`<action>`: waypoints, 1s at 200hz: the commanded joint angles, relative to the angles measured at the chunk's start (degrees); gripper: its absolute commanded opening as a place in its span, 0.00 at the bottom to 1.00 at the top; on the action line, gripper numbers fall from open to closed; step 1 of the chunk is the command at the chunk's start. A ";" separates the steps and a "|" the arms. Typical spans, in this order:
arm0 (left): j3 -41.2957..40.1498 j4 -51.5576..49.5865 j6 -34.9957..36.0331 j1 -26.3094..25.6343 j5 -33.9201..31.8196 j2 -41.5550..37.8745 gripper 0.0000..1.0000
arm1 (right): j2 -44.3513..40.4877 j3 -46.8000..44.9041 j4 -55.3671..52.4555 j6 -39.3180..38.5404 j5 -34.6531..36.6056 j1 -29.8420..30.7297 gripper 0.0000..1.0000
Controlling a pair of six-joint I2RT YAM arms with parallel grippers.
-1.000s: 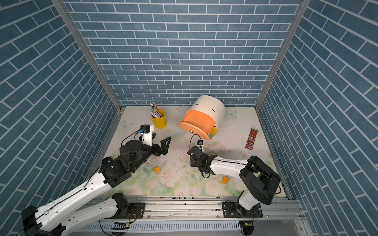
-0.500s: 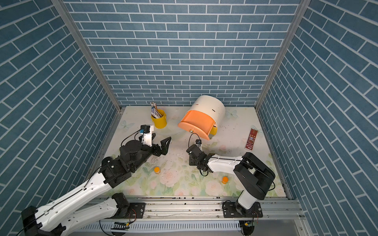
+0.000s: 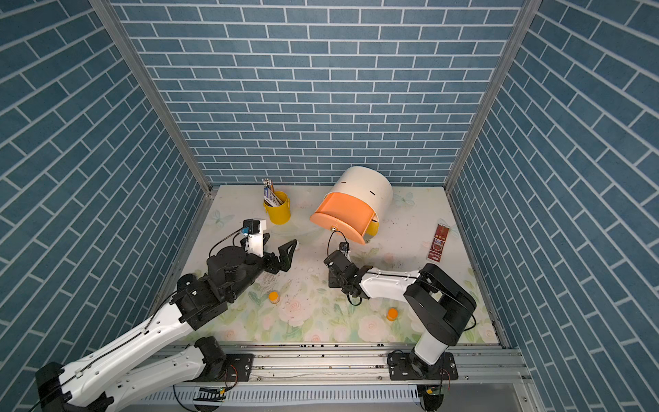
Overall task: Put the paint cans in the drawer according to color
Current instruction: Pick up the paint can at the center of the board.
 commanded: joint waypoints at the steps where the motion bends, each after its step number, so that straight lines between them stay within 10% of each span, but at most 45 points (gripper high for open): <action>1: -0.45 0.11 1.10 0.16 -0.91 -0.91 1.00 | -1.32 1.18 -1.62 -3.41 -2.02 0.00 0.25; 97: -0.11 -0.16 1.81 0.33 -1.67 -1.48 1.00 | -15.03 3.32 -15.65 -14.94 -15.65 2.92 0.15; 200: 1.30 -0.68 1.63 0.34 -1.57 -1.03 1.00 | -24.34 23.42 -34.95 -21.52 -3.29 -5.67 0.13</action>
